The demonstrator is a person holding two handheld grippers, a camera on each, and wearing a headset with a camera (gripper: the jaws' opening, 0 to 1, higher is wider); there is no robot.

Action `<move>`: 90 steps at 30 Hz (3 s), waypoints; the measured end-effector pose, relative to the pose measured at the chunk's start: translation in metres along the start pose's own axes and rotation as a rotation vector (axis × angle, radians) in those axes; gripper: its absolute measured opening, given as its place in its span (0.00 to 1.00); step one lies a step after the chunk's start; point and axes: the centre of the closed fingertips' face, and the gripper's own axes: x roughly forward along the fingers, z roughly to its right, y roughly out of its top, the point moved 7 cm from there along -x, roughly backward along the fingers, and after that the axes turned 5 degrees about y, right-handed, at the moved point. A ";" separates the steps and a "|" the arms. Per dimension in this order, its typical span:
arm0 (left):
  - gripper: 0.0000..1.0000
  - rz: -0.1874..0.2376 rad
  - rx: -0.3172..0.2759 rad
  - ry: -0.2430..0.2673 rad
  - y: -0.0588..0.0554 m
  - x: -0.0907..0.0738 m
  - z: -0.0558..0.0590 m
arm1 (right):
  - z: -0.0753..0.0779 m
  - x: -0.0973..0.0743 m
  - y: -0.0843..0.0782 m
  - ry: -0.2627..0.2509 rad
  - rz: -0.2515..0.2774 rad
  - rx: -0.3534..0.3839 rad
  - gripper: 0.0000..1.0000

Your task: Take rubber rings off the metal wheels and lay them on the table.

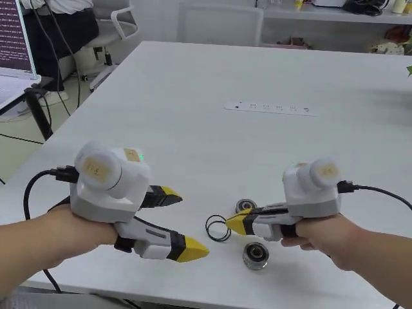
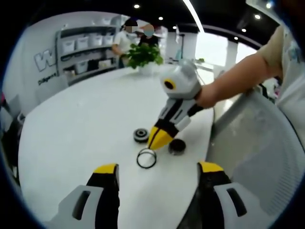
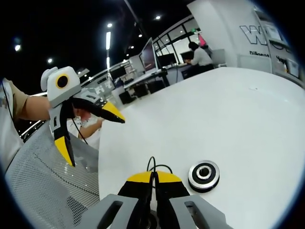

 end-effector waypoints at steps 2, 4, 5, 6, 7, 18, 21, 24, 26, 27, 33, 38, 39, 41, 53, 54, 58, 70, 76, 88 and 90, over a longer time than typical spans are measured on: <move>0.67 -0.001 0.000 0.000 0.000 0.000 0.000 | 0.002 0.000 -0.001 -0.015 -0.006 0.000 0.00; 0.67 -0.003 -0.001 0.000 0.000 0.001 0.000 | 0.002 0.000 -0.002 -0.019 -0.010 0.001 0.00; 0.67 -0.003 0.000 -0.001 0.000 0.001 0.000 | 0.002 0.000 -0.003 -0.021 -0.015 -0.001 0.01; 0.67 -0.005 -0.001 -0.002 0.000 0.002 -0.001 | 0.003 0.000 -0.004 -0.022 -0.020 -0.003 0.02; 0.67 -0.006 -0.001 -0.003 -0.001 0.002 -0.001 | 0.002 0.001 -0.005 -0.018 -0.029 -0.009 0.02; 0.67 -0.015 0.000 -0.005 -0.001 0.003 -0.002 | 0.002 -0.003 -0.007 -0.036 -0.056 -0.031 0.17; 0.67 -0.019 0.001 -0.006 -0.001 0.004 -0.003 | 0.002 -0.007 -0.006 -0.037 -0.050 -0.029 0.20; 0.67 -0.021 0.003 -0.007 0.000 0.004 -0.004 | 0.002 -0.012 -0.002 -0.037 -0.034 -0.027 0.22; 0.67 -0.023 0.005 -0.007 0.001 0.005 -0.006 | 0.001 -0.016 0.003 -0.032 -0.006 -0.014 0.23; 0.67 -0.024 0.006 -0.007 0.002 0.005 -0.006 | 0.001 -0.018 0.004 -0.032 0.001 -0.011 0.24; 0.65 -0.022 -0.012 -0.002 0.006 0.009 -0.014 | 0.008 -0.034 0.012 -0.061 0.047 -0.002 0.27; 0.63 -0.040 0.000 -0.007 0.009 0.016 -0.017 | 0.012 -0.044 0.014 -0.090 0.062 -0.003 0.29; 0.63 -0.040 -0.001 -0.007 0.010 0.017 -0.018 | 0.014 -0.046 0.014 -0.094 0.065 -0.003 0.29; 0.63 -0.038 -0.005 -0.007 0.012 0.020 -0.020 | 0.017 -0.050 0.014 -0.105 0.070 -0.005 0.30; 0.62 -0.040 0.007 -0.007 0.024 0.044 -0.031 | 0.032 -0.059 0.003 -0.153 0.036 -0.038 0.32; 0.61 -0.040 0.008 -0.007 0.024 0.046 -0.032 | 0.032 -0.059 0.002 -0.154 0.033 -0.040 0.32; 0.59 -0.037 0.002 -0.006 0.027 0.056 -0.035 | 0.035 -0.057 -0.003 -0.156 0.020 -0.051 0.32; 0.51 -0.026 0.021 -0.013 0.031 0.077 -0.038 | 0.042 -0.046 -0.010 -0.161 -0.007 -0.083 0.29; 0.48 -0.027 0.027 -0.028 0.031 0.088 -0.037 | 0.046 -0.044 -0.012 -0.169 0.000 -0.074 0.27; 0.39 -0.027 0.033 -0.043 0.030 0.104 -0.037 | 0.049 -0.038 -0.015 -0.163 -0.004 -0.086 0.21; 0.37 -0.028 0.033 -0.045 0.030 0.107 -0.036 | 0.049 -0.038 -0.015 -0.164 -0.005 -0.087 0.20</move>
